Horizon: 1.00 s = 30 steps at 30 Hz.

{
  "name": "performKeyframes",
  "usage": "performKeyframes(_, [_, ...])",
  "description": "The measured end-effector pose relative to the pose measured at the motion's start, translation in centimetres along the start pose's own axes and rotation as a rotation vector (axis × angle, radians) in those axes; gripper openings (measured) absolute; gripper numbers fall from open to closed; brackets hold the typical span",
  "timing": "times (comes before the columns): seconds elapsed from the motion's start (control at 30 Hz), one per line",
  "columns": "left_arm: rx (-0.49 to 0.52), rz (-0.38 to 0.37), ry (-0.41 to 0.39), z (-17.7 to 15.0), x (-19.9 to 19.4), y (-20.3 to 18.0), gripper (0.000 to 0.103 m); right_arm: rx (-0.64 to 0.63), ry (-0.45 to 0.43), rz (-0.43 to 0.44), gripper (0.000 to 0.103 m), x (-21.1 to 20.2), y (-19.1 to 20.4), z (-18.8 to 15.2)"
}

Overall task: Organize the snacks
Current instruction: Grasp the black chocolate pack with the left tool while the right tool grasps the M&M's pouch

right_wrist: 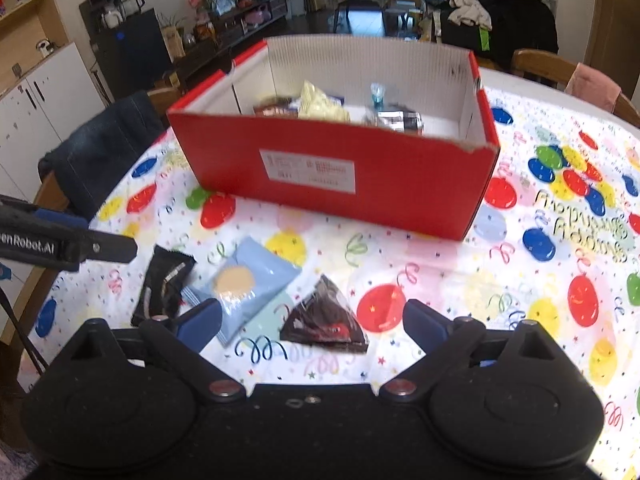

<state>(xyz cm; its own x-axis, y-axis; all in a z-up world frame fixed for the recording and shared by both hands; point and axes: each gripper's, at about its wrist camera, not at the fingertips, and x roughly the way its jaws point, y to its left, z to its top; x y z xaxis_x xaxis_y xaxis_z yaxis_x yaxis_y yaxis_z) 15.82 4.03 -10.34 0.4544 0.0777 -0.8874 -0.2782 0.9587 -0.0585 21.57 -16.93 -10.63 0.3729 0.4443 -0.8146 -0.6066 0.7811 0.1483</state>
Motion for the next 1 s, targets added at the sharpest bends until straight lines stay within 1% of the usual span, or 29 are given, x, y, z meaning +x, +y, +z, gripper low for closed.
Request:
performKeyframes(0.2, [-0.002,0.040,0.065,-0.7,2.3,-0.3,0.079,-0.011,0.041,0.009,0.093,1.6,-0.4,-0.4])
performKeyframes(0.27, [-0.009,0.040,0.090,-0.9,3.0,-0.2,0.079,-0.021,0.056,0.016,0.088,2.1,-0.4,-0.4])
performKeyframes(0.43, [-0.006,0.033,0.117,-1.2,3.8,-0.3,0.079,-0.062,0.080,0.016,0.083,3.1,-0.1,-0.3])
performKeyframes(0.5, [-0.007,0.025,0.117,-1.2,3.9,-0.3,0.079,-0.072,0.087,0.017,0.082,3.4,0.0,-0.2])
performKeyframes(0.57, [-0.008,0.018,0.122,-1.0,4.0,-0.4,0.079,-0.077,0.093,0.017,0.078,3.7,0.0,0.0])
performKeyframes(0.67, [-0.017,-0.009,0.131,-0.9,4.1,-0.5,0.078,-0.081,0.100,0.018,0.075,4.1,0.0,0.2])
performKeyframes(0.83, [-0.060,-0.039,0.154,-0.5,4.7,-0.3,0.078,-0.087,0.109,0.016,0.071,4.5,-0.1,0.4])
performKeyframes(0.9, [-0.082,-0.049,0.173,-0.4,5.1,0.0,0.072,-0.090,0.112,0.012,0.071,4.7,0.0,0.4])
performKeyframes(0.93, [-0.090,-0.054,0.184,-0.4,5.3,0.2,0.068,-0.091,0.114,0.009,0.069,4.9,0.0,0.4])
performKeyframes(1.0, [-0.100,-0.065,0.194,-0.5,5.6,0.5,0.066,-0.089,0.120,0.006,0.064,5.1,0.0,0.4])
